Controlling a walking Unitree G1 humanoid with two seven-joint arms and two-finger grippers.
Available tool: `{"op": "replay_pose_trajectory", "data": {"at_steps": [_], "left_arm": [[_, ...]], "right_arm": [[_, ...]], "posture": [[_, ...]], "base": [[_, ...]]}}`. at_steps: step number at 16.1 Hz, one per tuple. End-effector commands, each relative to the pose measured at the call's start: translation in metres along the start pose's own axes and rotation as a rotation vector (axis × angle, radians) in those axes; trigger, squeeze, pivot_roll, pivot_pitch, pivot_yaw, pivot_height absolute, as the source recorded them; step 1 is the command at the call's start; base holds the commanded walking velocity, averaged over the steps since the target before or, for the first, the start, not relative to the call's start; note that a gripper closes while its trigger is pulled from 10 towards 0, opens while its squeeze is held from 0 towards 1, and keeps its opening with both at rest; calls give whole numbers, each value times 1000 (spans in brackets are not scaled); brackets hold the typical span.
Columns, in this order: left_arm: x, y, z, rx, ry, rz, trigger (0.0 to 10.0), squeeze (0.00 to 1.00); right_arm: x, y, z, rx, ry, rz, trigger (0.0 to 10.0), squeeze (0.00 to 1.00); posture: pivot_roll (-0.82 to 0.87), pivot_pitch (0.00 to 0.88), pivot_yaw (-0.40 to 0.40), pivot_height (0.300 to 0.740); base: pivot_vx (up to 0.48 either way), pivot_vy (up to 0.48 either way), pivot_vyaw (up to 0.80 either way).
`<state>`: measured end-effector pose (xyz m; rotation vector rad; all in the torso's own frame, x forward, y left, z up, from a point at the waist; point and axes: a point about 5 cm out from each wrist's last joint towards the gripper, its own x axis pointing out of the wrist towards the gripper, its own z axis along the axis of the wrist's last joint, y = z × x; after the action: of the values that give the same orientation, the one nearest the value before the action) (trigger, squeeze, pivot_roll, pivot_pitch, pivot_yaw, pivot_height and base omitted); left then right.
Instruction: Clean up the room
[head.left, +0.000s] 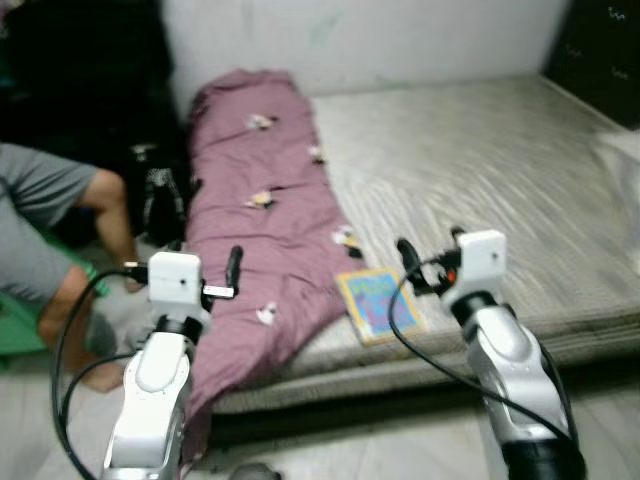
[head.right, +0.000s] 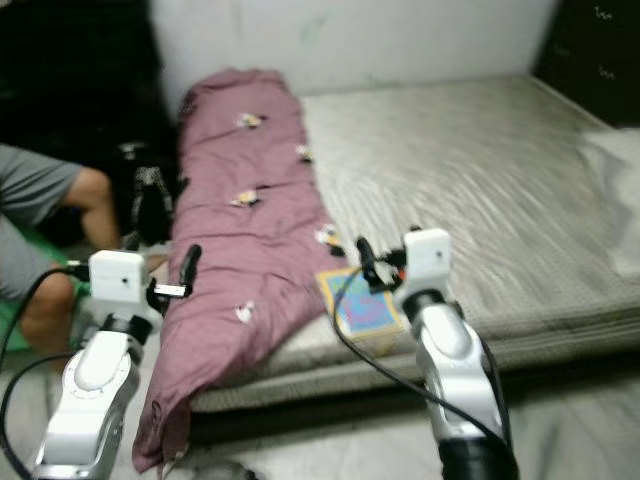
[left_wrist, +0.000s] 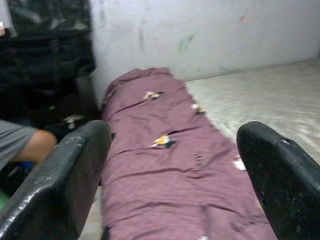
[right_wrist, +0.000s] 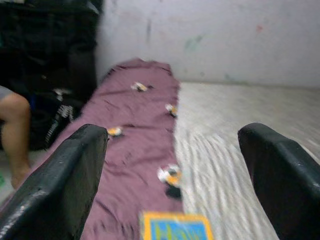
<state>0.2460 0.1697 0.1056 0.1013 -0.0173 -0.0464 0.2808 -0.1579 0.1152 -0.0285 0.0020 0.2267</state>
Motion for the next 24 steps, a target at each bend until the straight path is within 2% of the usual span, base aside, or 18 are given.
{"op": "replay_pose_trajectory", "data": {"at_steps": [1, 5, 8, 16, 24], "left_arm": [[2, 3, 2, 5, -7, 3, 10000, 0], [3, 2, 0, 20, 6, 47, 10000, 0], [3, 1, 2, 37, -5, 25, 10000, 0], [3, -1, 1, 34, -8, 12, 10000, 0], [3, -1, 1, 31, -6, 10, 10000, 0]], "right_arm": [[2, 4, 5, -9, -22, 14, 10000, 0], [1, 6, 4, -22, -22, 22, 10000, 0], [4, 7, 4, -33, -21, 30, 10000, 0], [5, 5, 3, -38, -17, 22, 10000, 0], [4, 5, 2, -49, -17, 24, 10000, 0]], "posture": [[-29, 0, -3, 740], [-21, 0, -8, 740], [-19, 0, -12, 740], [-20, 0, -15, 740], [-22, 0, -14, 740]], "base": [[435, 0, 0], [210, 0, 223], [0, 0, 800], [0, -99, 0], [0, -480, 485]]}}
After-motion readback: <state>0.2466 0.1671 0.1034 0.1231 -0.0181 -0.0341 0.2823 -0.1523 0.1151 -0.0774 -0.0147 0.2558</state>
